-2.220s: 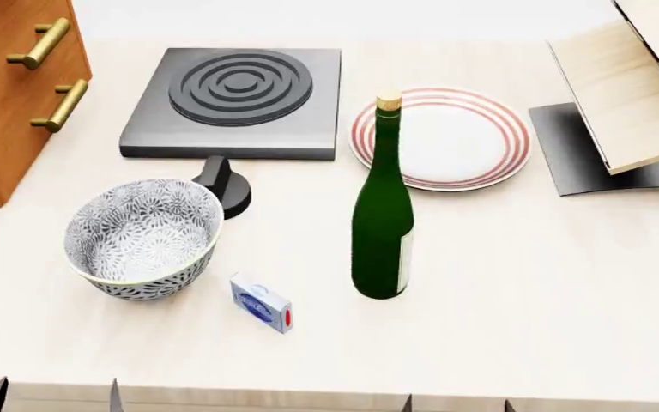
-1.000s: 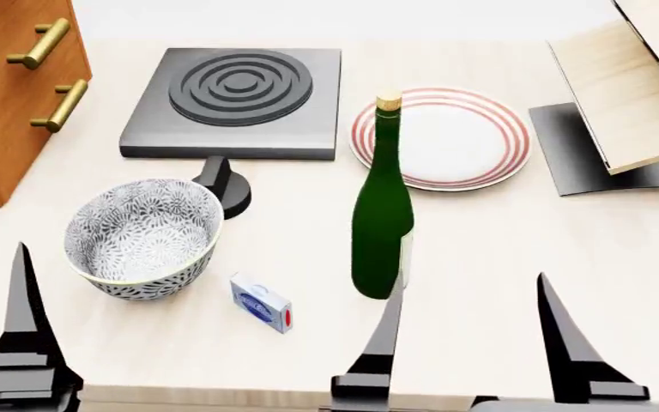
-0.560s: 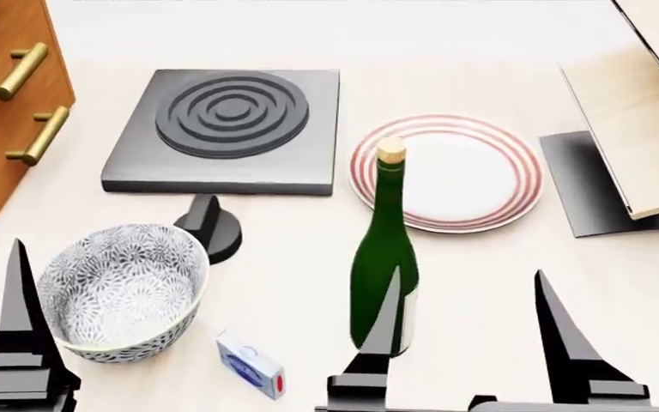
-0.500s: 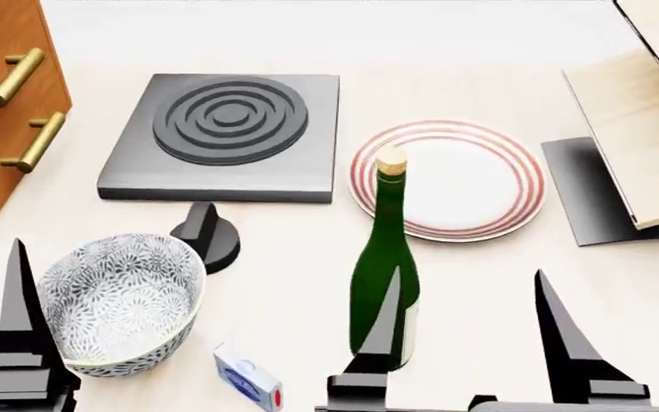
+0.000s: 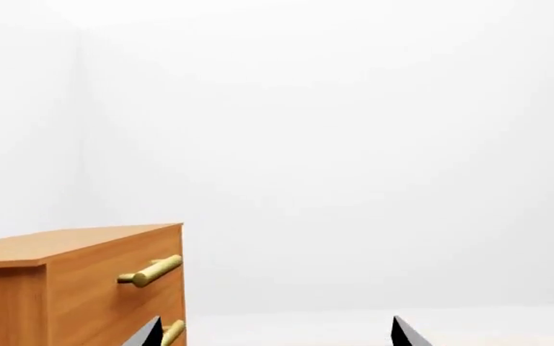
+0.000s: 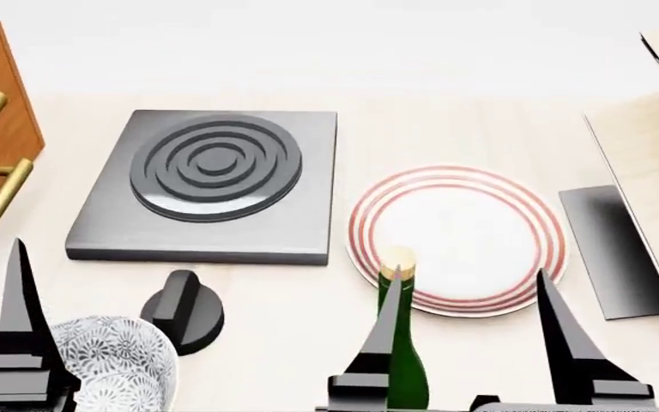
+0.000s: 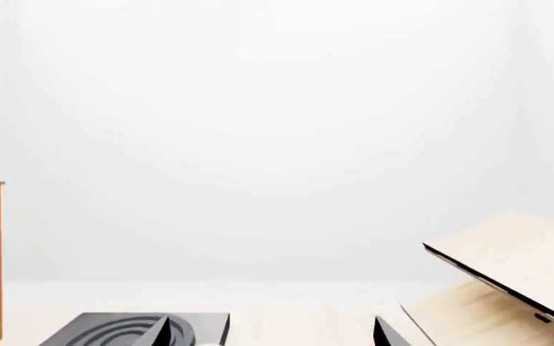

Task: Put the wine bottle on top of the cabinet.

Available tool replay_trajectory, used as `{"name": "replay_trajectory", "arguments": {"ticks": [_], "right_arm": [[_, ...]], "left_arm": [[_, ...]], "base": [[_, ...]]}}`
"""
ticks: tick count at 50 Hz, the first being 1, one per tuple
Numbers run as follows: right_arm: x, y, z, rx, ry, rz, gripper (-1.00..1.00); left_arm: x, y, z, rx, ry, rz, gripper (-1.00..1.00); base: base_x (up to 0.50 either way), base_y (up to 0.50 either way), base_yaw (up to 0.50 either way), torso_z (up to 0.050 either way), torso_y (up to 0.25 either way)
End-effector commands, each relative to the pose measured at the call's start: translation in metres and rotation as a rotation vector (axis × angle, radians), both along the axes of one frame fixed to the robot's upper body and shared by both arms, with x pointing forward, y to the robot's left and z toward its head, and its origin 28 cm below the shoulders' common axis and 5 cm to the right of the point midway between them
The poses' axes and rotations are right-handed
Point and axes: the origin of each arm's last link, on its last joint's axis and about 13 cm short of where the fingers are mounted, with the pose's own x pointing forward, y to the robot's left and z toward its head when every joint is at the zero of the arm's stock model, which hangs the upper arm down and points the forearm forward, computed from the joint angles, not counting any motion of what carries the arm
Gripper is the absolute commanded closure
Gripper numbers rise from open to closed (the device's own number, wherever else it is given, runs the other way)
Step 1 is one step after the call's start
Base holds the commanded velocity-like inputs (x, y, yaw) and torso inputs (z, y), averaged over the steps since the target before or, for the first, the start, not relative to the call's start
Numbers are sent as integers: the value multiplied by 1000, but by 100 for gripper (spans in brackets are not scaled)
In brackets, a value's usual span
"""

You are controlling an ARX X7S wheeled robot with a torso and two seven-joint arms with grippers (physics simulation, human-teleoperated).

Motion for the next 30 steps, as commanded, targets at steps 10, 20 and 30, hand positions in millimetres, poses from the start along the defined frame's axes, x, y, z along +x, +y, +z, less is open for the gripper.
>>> {"name": "replay_trajectory", "arguments": {"ticks": [10, 20, 30], "right_arm": [[1, -3, 0, 12, -10, -11, -100], [1, -2, 0, -4, -8, -13, -100], [1, -1, -1, -28, -2, -11, -100]], "left_arm": [[1, 0, 1, -4, -12, -26, -100], [0, 0, 1, -2, -11, -28, -100], [0, 0, 0, -1, -8, -30, -100]], "base": [[0, 0, 0, 0, 0], [0, 11, 0, 0, 0], [0, 455, 0, 0, 0]]}}
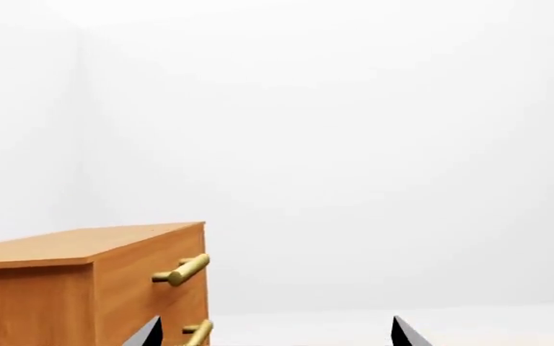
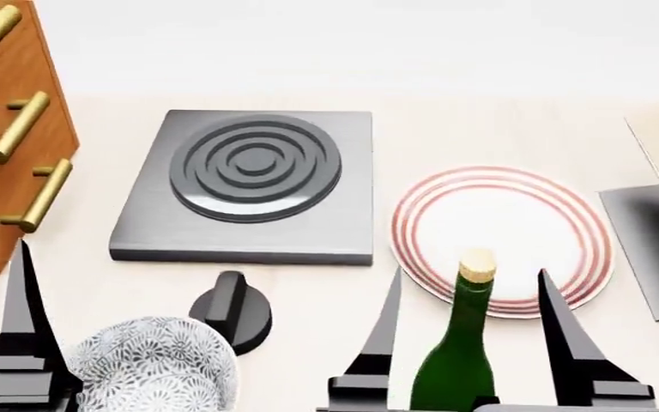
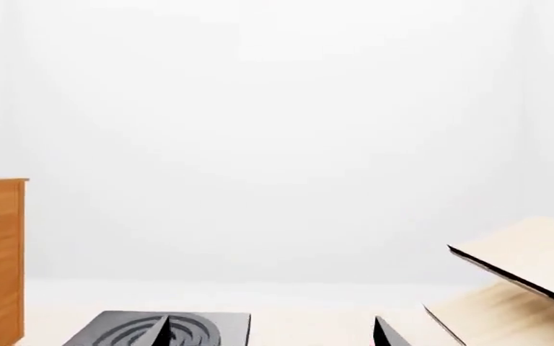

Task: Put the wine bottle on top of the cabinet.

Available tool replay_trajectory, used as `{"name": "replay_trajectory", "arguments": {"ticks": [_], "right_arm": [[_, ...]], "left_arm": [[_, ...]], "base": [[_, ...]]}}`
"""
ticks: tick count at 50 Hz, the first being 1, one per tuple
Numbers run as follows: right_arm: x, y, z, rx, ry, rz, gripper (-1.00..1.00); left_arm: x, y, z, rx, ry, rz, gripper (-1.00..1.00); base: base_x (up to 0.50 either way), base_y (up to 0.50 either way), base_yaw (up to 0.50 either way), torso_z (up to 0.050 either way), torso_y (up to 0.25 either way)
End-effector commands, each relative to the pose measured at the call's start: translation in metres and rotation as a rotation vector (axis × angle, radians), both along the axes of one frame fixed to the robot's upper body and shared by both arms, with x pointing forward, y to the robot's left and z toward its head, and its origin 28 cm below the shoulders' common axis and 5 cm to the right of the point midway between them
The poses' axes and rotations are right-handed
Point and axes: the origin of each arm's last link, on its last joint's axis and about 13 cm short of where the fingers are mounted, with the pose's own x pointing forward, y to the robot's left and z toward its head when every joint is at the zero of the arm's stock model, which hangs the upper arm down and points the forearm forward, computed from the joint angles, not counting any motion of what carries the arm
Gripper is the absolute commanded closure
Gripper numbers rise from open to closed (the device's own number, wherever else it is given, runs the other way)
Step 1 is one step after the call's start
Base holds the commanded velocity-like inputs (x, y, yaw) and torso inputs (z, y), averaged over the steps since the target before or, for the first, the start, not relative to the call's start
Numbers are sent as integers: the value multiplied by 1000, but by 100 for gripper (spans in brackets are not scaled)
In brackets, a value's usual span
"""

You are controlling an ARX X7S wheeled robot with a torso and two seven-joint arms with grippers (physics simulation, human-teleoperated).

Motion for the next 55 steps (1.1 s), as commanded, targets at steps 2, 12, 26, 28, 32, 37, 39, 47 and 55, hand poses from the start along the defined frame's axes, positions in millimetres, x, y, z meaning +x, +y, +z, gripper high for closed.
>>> {"name": "replay_trajectory", "arguments": {"ticks": [2, 12, 26, 28, 32, 37, 39, 47, 55], "right_arm": [[1, -1, 0, -15, 0, -5, -100], [0, -1, 2, -14, -4, -4, -100], [-1, -1, 3, 12, -10, -1, -100], [-1, -1, 3, 14, -11, 0, -100], [-1, -1, 2, 11, -10, -3, -100], [-1, -1, 2, 5, -11, -7, -100], [0, -1, 2, 1, -10, -7, -100], [2, -9, 5, 2, -16, -32, -100], [10, -24, 18, -33, -31, -111, -100]], "left_arm": [[1, 1, 0, -2, -8, -23, -100], [0, 0, 1, -2, -9, -25, -100], [0, 1, 0, -1, -9, -24, -100], [0, 0, 1, -1, -9, -24, -100], [0, 1, 0, -1, -9, -24, -100], [1, 1, 0, 0, -9, -24, -100], [1, 1, -1, 1, -8, -24, -100], [2, -2, -6, 7, 10, -31, -100], [1, -2, -5, 8, 11, -31, -100]], "base": [[0, 500, 0, 0, 0], [0, 500, 0, 0, 0], [0, 321, 0, 0, 0], [0, 0, 0, 0, 0], [0, 0, 0, 0, 0], [0, 0, 0, 0, 0], [0, 0, 0, 0, 0], [0, 0, 0, 0, 0], [0, 0, 0, 0, 0]]}}
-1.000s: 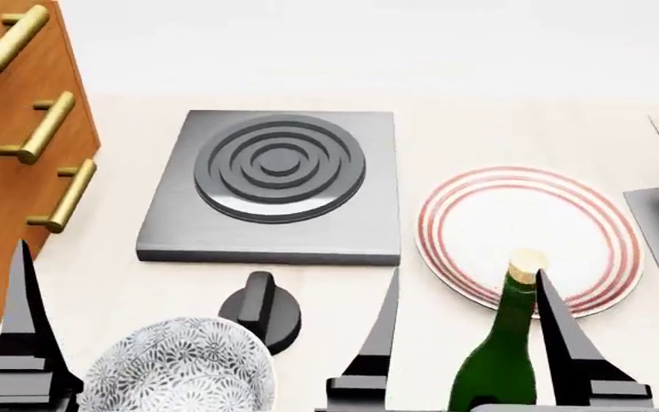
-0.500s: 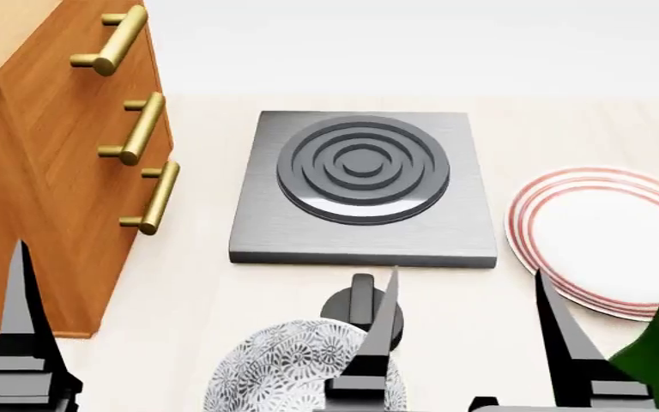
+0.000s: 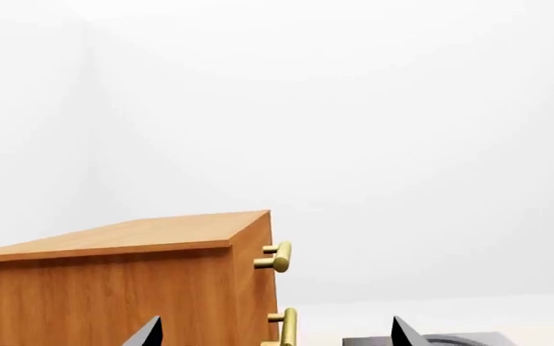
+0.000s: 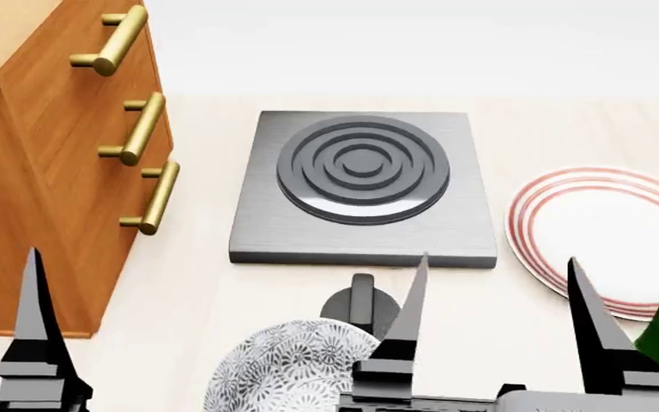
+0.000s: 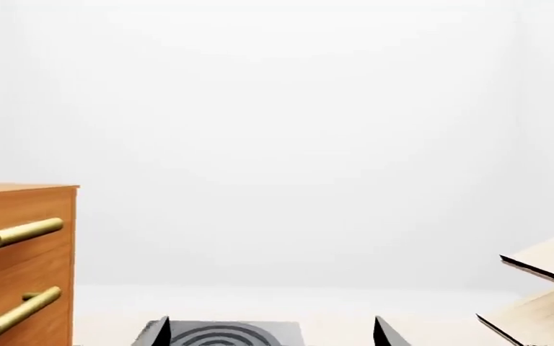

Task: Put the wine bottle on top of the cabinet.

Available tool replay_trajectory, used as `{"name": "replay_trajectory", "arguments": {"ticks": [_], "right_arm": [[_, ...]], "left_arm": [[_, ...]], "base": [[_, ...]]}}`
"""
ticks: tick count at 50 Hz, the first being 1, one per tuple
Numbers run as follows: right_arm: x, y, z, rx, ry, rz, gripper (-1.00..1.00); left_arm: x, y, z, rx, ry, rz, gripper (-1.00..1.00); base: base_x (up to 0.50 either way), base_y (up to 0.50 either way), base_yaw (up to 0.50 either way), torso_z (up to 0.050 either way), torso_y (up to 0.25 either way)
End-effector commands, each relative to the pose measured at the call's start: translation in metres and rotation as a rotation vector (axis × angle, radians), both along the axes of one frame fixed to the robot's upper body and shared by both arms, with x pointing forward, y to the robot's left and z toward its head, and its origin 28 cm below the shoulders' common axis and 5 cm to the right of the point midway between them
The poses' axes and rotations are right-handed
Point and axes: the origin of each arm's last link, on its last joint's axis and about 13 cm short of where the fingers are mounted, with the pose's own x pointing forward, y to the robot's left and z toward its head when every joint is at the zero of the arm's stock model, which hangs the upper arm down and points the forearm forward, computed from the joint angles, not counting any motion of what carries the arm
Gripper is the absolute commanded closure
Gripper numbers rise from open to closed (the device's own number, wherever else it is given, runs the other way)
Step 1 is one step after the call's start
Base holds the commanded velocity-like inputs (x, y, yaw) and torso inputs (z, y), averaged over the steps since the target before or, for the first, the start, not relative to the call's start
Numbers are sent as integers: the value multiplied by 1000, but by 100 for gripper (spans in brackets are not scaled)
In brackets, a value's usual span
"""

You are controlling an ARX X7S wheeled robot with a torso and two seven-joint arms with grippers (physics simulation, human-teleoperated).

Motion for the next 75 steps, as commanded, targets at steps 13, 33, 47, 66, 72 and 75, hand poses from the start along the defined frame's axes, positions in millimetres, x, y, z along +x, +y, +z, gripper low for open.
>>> {"name": "replay_trajectory", "arguments": {"ticks": [13, 33, 47, 66, 72, 75], "right_arm": [[10, -35, 28, -61, -32, -144, -100], [26, -57, 23, -77, 28, -210, -100], [25, -69, 9, -63, 76, -248, -100], [26, -79, 2, -63, 105, -283, -100], [29, -81, -1, -65, 118, -291, -100], [32, -81, -4, -65, 127, -294, -100]], "left_arm": [[0, 0, -1, -3, -4, -25, -100], [0, -1, 1, 0, -6, -28, -100], [-1, -1, 1, -2, -6, -31, -100], [-1, -2, 1, -1, -5, -29, -100], [0, -1, 0, -1, -4, -29, -100], [0, -2, 0, -1, -4, -29, -100]], "base": [[0, 0, 0, 0, 0], [0, 0, 0, 0, 0], [0, 0, 0, 0, 0], [0, 0, 0, 0, 0], [0, 0, 0, 0, 0], [0, 0, 0, 0, 0]]}}
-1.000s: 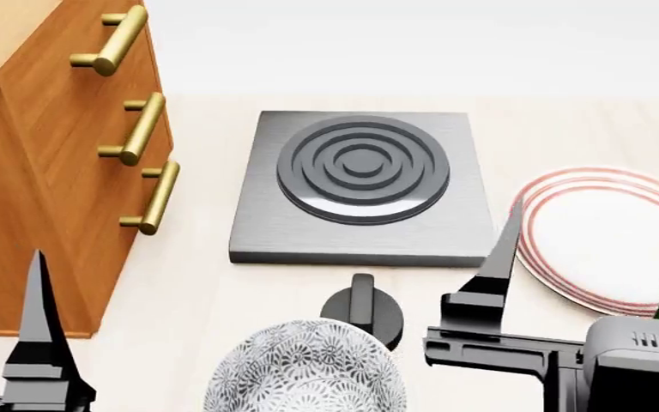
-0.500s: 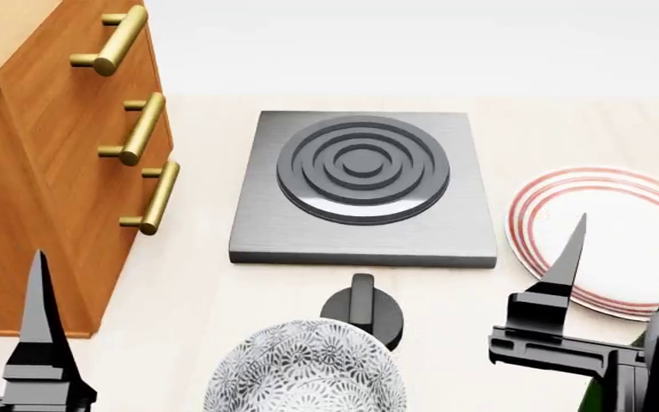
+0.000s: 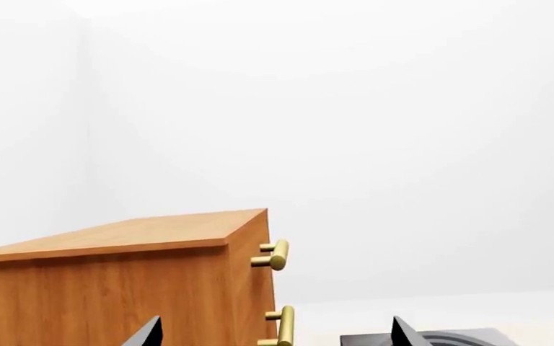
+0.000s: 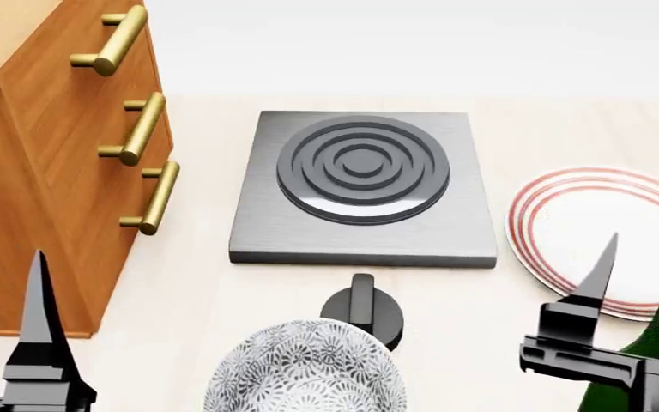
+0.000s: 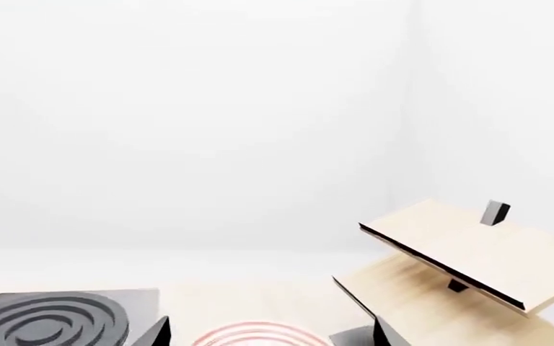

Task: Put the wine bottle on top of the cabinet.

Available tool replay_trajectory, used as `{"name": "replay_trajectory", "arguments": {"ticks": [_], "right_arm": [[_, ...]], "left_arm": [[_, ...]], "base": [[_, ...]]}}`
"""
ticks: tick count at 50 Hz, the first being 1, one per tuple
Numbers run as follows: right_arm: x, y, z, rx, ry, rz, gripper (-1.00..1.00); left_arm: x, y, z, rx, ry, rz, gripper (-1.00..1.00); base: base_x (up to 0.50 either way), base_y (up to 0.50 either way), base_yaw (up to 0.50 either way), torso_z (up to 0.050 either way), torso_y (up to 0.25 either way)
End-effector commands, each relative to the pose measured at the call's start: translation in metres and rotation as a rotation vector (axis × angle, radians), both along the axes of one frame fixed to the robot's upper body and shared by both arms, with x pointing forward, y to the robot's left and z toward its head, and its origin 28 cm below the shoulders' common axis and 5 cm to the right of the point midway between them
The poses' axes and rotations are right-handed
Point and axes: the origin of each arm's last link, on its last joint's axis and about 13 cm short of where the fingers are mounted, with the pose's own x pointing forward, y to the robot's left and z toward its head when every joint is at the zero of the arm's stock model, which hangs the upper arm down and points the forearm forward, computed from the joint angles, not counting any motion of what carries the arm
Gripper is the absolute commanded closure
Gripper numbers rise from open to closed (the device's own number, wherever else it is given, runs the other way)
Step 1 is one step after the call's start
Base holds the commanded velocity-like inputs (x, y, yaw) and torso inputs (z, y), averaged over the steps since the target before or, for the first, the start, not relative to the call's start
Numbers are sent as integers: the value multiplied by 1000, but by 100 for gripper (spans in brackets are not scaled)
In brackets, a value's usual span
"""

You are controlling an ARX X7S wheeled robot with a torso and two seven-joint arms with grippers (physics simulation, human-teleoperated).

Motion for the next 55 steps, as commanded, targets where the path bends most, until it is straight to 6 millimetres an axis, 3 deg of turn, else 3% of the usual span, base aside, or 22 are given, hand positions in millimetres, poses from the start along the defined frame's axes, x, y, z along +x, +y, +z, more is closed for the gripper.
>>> {"name": "replay_trajectory", "arguments": {"ticks": [1, 14, 55], "right_arm": [[5, -6, -7, 8, 24, -21, -100], [15, -12, -30, 14, 93, -43, -100], [28, -25, -33, 16, 139, -92, -100]], "left_arm": [[1, 0, 0, -6, -10, -24, -100], [1, 0, 0, -5, -7, -24, -100], [1, 0, 0, -1, -3, -22, -100]], "base": [[0, 0, 0, 0, 0], [0, 0, 0, 0, 0], [0, 0, 0, 0, 0]]}}
